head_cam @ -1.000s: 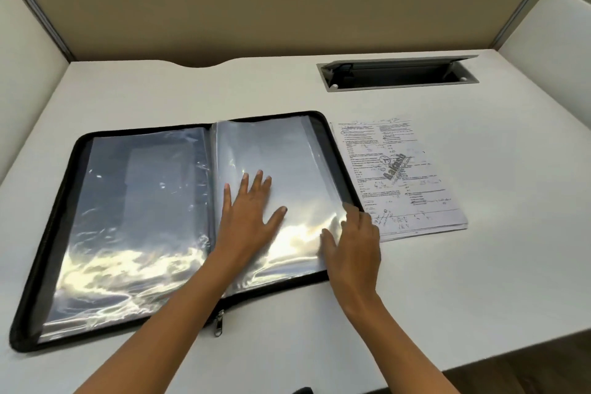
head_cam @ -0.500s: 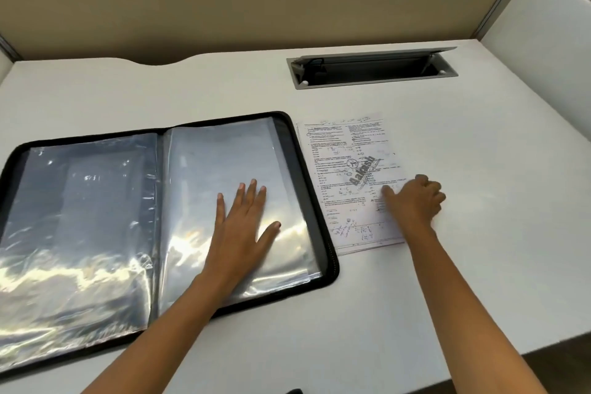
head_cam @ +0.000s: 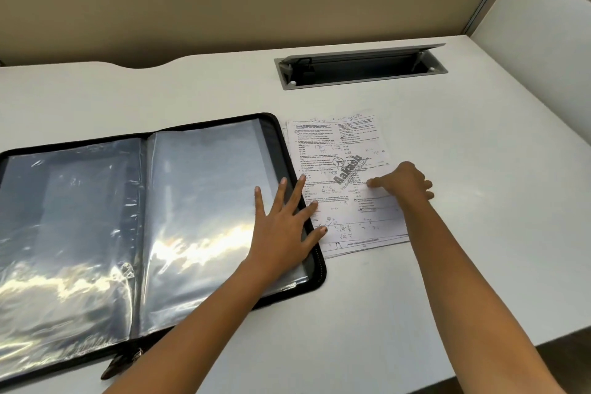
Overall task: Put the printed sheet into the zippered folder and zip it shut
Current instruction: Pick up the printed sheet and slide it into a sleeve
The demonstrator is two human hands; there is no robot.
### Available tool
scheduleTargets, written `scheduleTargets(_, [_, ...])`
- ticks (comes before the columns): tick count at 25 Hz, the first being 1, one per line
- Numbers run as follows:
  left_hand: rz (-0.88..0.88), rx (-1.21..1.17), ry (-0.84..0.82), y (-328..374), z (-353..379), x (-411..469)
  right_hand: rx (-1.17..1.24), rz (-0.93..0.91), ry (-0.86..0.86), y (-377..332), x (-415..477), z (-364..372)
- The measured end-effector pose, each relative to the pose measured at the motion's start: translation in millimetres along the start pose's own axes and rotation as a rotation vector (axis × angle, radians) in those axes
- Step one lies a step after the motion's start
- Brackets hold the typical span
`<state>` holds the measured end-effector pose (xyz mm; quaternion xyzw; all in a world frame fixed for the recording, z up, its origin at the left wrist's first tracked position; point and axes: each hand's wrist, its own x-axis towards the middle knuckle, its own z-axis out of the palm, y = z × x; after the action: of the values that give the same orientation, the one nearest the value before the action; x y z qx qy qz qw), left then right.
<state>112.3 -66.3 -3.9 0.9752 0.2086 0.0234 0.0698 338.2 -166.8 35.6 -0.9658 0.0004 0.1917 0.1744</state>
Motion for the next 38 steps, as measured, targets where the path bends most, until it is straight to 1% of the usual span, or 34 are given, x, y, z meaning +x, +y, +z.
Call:
scheduleTargets(2, [-0.001, -0.011, 0.014, -0.1, -1.6, 1.3, 0.046, 0.004, -0.025, -1.5, 2.1, -1.2])
scheduleTargets(5, [-0.003, -0.038, 0.005, -1.4, -1.3, 1.5, 0.097, -0.057, -0.008, -2.0, 1.4, -0.7])
scheduleTargets(8, [-0.013, -0.063, -0.02, -1.1, 2.2, -0.5, 0.232, -0.081, -0.005, -5.2, 0.4, -5.4])
scheduleTargets(11, [-0.017, -0.085, -0.032, -2.0, 3.6, -2.0, 0.241, -0.074, -0.066, -5.8, -0.9, -18.0])
scheduleTargets(13, [-0.022, -0.112, -0.053, -2.9, 3.4, -2.8, 0.258, -0.138, -0.102, -2.7, -3.7, -24.8])
scheduleTargets(14, [-0.029, -0.134, -0.063, -3.6, 3.1, -2.8, 0.267, -0.187, -0.074, -1.6, -8.3, -27.6])
scheduleTargets(16, [-0.05, -0.213, -0.064, -6.3, 0.8, -0.2, 0.261, -0.306, 0.039, -1.9, -23.0, -32.7])
scheduleTargets(17, [-0.062, -0.288, -0.055, -7.5, -2.4, 2.5, 0.261, -0.371, 0.089, -3.0, -30.8, -34.9])
scheduleTargets(19, [-0.124, -0.551, -0.033, -9.5, -14.0, 10.9, 0.251, -0.484, 0.18, -5.0, -45.7, -40.6])
scheduleTargets(23, [-0.394, -1.182, 0.009, -9.9, -48.0, 43.2, 0.3, -0.582, 0.333, -10.5, -67.4, -65.5])
scheduleTargets(26, [-0.387, -1.482, 0.096, -9.4, -72.8, 69.8, 0.428, -0.66, 0.334, -15.5, -76.5, -87.7])
scheduleTargets(28, [-0.383, -1.596, 0.173, -10.2, -88.3, 82.5, 0.53, -0.7, 0.316, -18.4, -79.0, -92.6])
scheduleTargets(30, [-0.336, -1.611, 0.306, -10.5, -99.3, 89.9, 0.609, -0.735, 0.341, -19.5, -80.6, -89.8])
scheduleTargets(32, [-0.246, -1.582, 0.427, -8.2, -108.4, 93.5, 0.687, -0.77, 0.388, -18.6, -80.3, -83.7])
scheduleTargets(34, [-0.169, -1.565, 0.505, -3.7, -115.4, 94.2, 0.781, -0.787, 0.411, -15.9, -77.9, -77.8])
scheduleTargets(36, [-0.135, -1.534, 0.555, 0.7, -116.7, 92.0, 0.869, -0.779, 0.384, -9.1, -73.8, -70.3])
scheduleTargets(38, [-0.134, -1.481, 0.581, 3.5, -112.6, 87.9, 0.941, -0.742, 0.306, -0.7, -70.4, -60.5])
